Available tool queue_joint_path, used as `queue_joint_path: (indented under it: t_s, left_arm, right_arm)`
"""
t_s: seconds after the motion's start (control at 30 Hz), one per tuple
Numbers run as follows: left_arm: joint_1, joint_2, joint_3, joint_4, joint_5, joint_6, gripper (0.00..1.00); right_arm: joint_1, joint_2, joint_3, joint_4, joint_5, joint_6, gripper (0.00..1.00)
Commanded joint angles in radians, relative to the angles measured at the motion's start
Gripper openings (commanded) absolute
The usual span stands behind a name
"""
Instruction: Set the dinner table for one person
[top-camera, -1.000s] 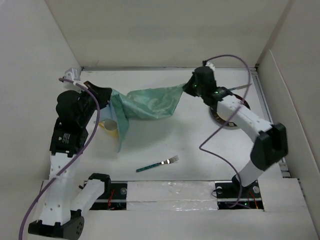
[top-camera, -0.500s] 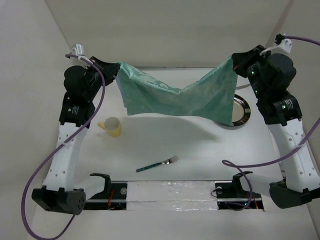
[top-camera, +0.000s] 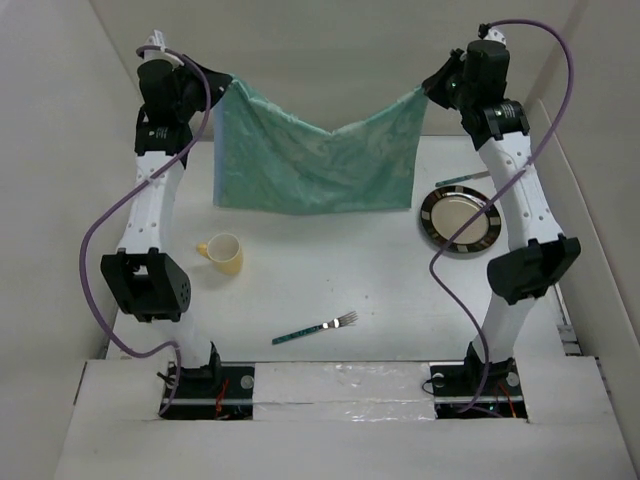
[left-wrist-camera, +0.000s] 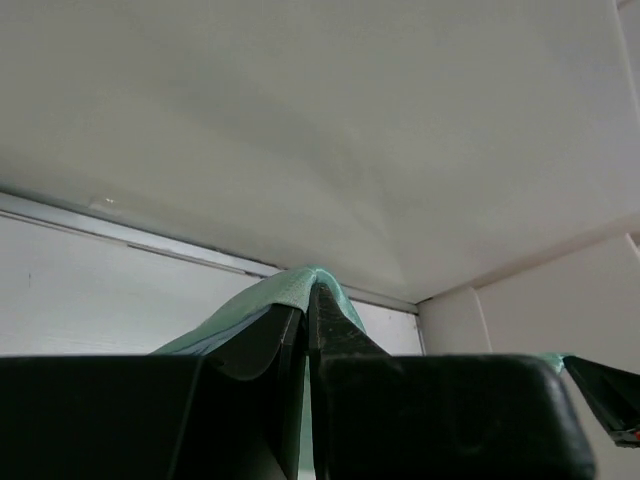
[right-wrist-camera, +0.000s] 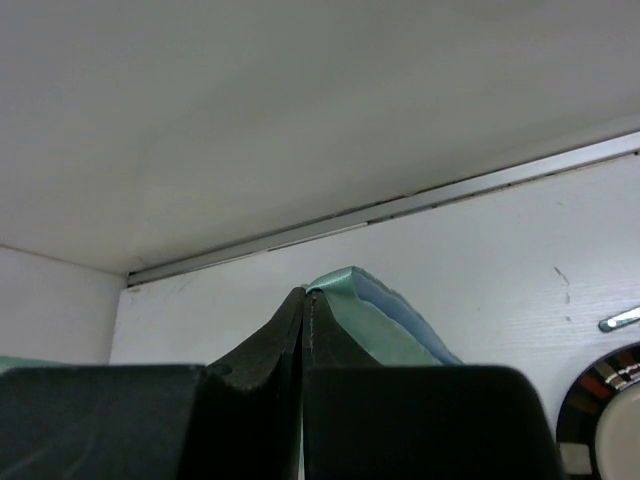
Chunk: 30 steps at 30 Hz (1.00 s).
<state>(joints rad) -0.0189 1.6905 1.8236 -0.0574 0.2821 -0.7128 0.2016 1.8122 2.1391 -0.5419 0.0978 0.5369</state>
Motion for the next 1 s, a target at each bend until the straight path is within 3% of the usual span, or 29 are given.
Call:
queue_joint_path:
  t_s: [0.0, 0.1, 0.2, 0.23, 0.3, 0.33, 0.4, 0.67, 0.93, 0.97]
  left_arm:
    - [0.072, -0.020, 0.088, 0.108, 0.077, -0.084, 0.00]
    - [0.132, -0.055, 0.002, 0.162, 0.111, -0.108, 0.00]
    - [0.151, -0.132, -0.197, 0.215, 0.121, -0.065, 0.00]
    - [0.151, -0.156, -0.266, 0.238, 0.124, -0.039, 0.00]
    - [0.151, -0.201, -0.469, 0.323, 0.157, -0.030, 0.00]
    - [0.151, -0.209, -0.635, 0.373, 0.189, -0.013, 0.00]
    - [0.151, -0.207, -0.775, 0.407, 0.213, -0.004, 0.00]
    - [0.140, -0.232, -0.964, 0.347, 0.163, 0.075, 0.00]
    - [0.131, -0.291, -0.985, 0.153, 0.091, 0.133, 0.00]
    - [0.131, -0.298, -0.983, 0.121, 0.062, 0.144, 0.05]
  right_arm:
    - [-0.019, 0.013, 0.212, -0.001, -0.064, 0.038, 0.00]
    - [-0.028, 0.006, 0.199, 0.014, -0.089, 0.044, 0.00]
    - [-0.028, -0.086, -0.032, 0.095, -0.121, 0.038, 0.00]
    - [-0.028, -0.115, -0.218, 0.129, -0.139, 0.038, 0.00]
    - [-0.028, -0.189, -0.406, 0.226, -0.148, 0.038, 0.00]
    - [-0.019, -0.229, -0.634, 0.279, -0.144, 0.035, 0.00]
    - [-0.019, -0.246, -0.823, 0.308, -0.156, 0.035, 0.00]
    - [-0.019, -0.229, -1.062, 0.327, -0.165, 0.012, 0.00]
    - [-0.028, -0.290, -1.200, 0.315, -0.145, -0.012, 0.00]
    - [-0.028, -0.301, -1.225, 0.312, -0.145, -0.015, 0.00]
